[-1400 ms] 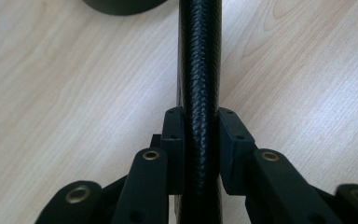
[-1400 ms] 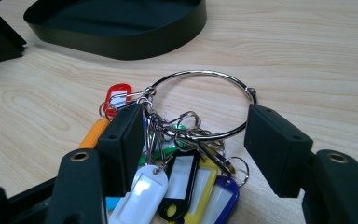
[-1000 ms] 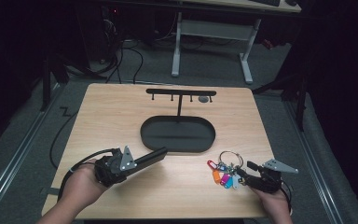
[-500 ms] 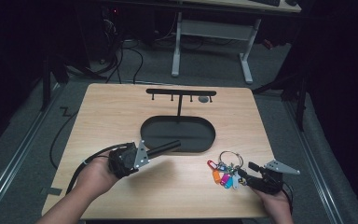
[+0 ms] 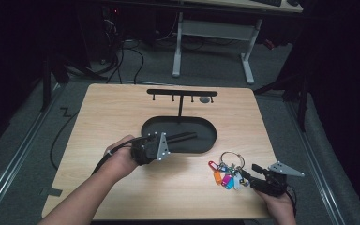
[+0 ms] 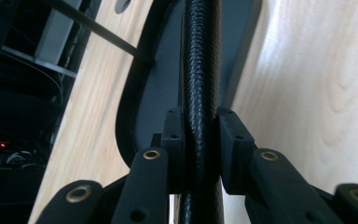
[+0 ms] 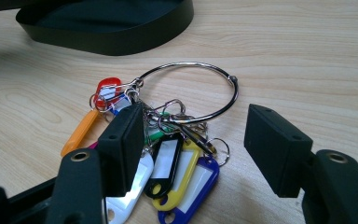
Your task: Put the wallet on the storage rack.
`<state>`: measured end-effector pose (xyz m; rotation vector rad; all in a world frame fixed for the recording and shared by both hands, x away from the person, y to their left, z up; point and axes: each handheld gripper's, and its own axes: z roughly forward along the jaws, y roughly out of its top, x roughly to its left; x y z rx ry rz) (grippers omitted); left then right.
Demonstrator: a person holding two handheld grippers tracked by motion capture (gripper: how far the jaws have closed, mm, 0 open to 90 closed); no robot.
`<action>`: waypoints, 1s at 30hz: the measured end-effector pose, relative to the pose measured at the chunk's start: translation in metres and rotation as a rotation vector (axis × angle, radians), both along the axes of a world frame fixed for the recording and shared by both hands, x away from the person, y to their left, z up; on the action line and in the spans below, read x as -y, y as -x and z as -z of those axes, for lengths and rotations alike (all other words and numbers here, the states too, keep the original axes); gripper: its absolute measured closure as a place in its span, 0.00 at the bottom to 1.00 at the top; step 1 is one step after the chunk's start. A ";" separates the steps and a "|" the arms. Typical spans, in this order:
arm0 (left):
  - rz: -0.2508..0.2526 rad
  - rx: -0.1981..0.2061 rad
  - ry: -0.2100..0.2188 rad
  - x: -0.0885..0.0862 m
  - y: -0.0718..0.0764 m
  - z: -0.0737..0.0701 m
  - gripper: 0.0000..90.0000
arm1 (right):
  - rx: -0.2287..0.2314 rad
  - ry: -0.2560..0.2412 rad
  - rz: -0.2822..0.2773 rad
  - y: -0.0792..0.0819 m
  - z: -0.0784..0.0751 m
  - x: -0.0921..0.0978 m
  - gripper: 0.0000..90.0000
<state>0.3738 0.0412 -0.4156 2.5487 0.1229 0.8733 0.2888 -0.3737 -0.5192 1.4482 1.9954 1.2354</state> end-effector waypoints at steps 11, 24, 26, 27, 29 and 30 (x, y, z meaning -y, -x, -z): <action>0.052 0.091 -0.057 0.025 -0.028 0.009 0.83 | -0.004 -0.001 0.003 0.003 0.000 0.002 0.43; 0.104 0.118 -0.046 0.039 -0.066 0.021 0.83 | -0.002 -0.009 -0.002 0.003 0.001 0.004 0.43; 0.103 0.128 -0.059 0.040 -0.069 0.025 0.83 | -0.005 -0.012 0.002 0.004 0.001 0.005 0.43; 0.104 0.136 -0.066 0.041 -0.070 0.027 0.83 | -0.004 -0.013 0.004 0.005 0.001 0.005 0.43; 0.104 0.138 -0.074 0.042 -0.073 0.032 0.83 | -0.002 -0.016 0.006 0.005 0.001 0.006 0.43; 0.101 0.141 -0.077 0.042 -0.074 0.034 0.83 | -0.001 -0.017 0.007 0.005 0.001 0.007 0.43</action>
